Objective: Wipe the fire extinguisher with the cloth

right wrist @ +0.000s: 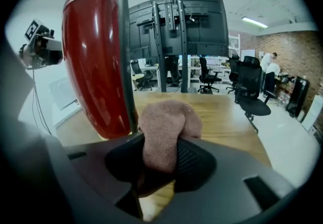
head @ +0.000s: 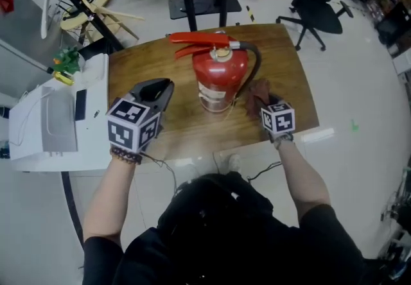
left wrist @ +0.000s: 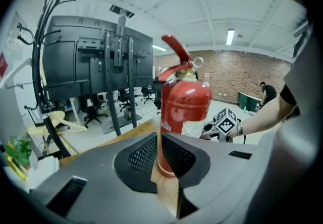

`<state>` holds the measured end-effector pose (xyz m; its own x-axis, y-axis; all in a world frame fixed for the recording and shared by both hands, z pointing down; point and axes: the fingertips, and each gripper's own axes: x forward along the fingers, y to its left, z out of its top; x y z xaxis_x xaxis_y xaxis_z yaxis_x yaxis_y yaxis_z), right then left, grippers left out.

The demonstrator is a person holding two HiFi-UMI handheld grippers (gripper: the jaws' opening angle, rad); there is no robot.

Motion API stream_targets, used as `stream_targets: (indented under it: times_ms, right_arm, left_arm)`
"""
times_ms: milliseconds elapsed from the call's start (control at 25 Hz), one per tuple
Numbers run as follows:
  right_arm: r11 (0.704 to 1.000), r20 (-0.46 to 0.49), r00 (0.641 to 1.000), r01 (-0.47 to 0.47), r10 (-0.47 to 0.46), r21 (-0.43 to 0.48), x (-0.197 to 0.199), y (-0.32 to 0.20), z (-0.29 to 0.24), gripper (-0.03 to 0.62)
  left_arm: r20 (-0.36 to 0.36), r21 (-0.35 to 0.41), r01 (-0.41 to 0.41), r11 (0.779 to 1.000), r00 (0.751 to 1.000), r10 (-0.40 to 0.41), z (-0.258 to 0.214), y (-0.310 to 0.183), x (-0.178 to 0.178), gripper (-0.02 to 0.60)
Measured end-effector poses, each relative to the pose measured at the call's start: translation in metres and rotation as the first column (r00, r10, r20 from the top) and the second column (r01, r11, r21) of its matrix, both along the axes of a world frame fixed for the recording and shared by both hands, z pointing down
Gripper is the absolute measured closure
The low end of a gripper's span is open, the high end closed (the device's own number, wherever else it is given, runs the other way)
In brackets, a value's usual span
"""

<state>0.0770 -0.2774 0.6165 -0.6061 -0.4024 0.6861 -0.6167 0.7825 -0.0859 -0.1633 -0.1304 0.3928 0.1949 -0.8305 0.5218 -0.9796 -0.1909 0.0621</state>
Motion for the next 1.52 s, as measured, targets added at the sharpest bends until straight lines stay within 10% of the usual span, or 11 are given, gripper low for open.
stream_targets:
  times_ms: [560, 1520]
  right_arm:
    - [0.981, 0.123, 0.989, 0.057, -0.081, 0.188, 0.009, 0.021, -0.174, 0.453]
    - [0.945, 0.227, 0.962, 0.078, -0.155, 0.317, 0.005, 0.051, -0.270, 0.453]
  left_arm:
    - [0.212, 0.151, -0.357, 0.922, 0.922, 0.323, -0.136, -0.007, 0.023, 0.390]
    - [0.001, 0.142, -0.255, 0.956, 0.966, 0.258, -0.090, -0.062, 0.036, 0.426]
